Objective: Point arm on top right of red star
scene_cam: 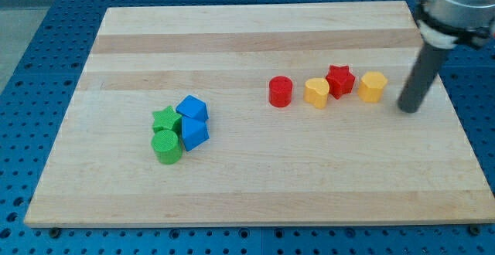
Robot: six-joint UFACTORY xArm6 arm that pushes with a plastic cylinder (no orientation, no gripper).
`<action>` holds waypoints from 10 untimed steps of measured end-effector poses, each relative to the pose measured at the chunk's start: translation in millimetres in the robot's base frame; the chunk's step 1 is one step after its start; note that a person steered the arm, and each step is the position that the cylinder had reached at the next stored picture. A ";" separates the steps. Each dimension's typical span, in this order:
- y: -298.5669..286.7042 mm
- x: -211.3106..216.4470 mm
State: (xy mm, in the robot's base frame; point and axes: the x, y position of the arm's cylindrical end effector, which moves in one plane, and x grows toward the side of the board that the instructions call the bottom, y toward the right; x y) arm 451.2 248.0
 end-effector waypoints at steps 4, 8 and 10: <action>8.3 -101.9; -94.9 -70.8; -97.3 -68.3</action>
State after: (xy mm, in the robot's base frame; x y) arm 382.9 150.7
